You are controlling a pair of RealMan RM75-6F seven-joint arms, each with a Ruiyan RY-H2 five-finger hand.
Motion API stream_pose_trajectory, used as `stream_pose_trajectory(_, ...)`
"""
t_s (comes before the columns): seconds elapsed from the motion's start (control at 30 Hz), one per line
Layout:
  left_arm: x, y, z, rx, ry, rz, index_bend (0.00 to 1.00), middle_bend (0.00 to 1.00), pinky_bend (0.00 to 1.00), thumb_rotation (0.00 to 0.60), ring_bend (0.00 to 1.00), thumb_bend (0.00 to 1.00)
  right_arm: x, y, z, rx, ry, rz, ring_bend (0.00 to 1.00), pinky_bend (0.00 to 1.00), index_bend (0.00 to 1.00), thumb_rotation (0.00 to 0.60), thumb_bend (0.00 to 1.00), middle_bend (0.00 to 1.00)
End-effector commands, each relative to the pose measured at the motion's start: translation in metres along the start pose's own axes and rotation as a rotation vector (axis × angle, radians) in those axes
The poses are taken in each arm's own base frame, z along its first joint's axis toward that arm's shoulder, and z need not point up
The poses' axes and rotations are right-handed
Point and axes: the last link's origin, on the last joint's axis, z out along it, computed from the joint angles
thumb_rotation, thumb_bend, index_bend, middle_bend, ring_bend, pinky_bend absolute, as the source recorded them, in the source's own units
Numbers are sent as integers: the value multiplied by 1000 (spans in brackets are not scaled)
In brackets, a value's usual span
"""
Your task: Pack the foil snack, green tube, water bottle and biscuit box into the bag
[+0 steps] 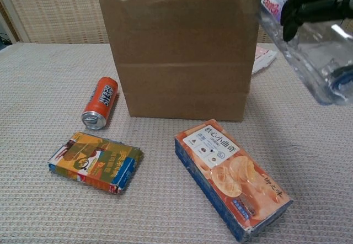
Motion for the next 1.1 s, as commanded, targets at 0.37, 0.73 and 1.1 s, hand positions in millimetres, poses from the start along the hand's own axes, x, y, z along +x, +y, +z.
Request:
stream_pose_trajectory(0.37, 0, 1, 0, -8, -3, 1, 0, 0, 9, 600, 0, 331, 57, 30, 53, -193, 181, 138, 526, 536, 612, 600, 230, 550)
stream_pose_trajectory(0.73, 0, 0, -1, -11, -6, -7, 0, 0, 9, 600, 0, 332, 21, -1, 108, -489, 186, 536, 526, 536, 616, 600, 229, 550)
stream_pose_trajectory(1.1, 0, 0, 0, -10, -14, -10, 0, 0, 9, 600, 0, 333, 9, -10, 136, -637, 170, 748, 526, 536, 614, 600, 229, 550)
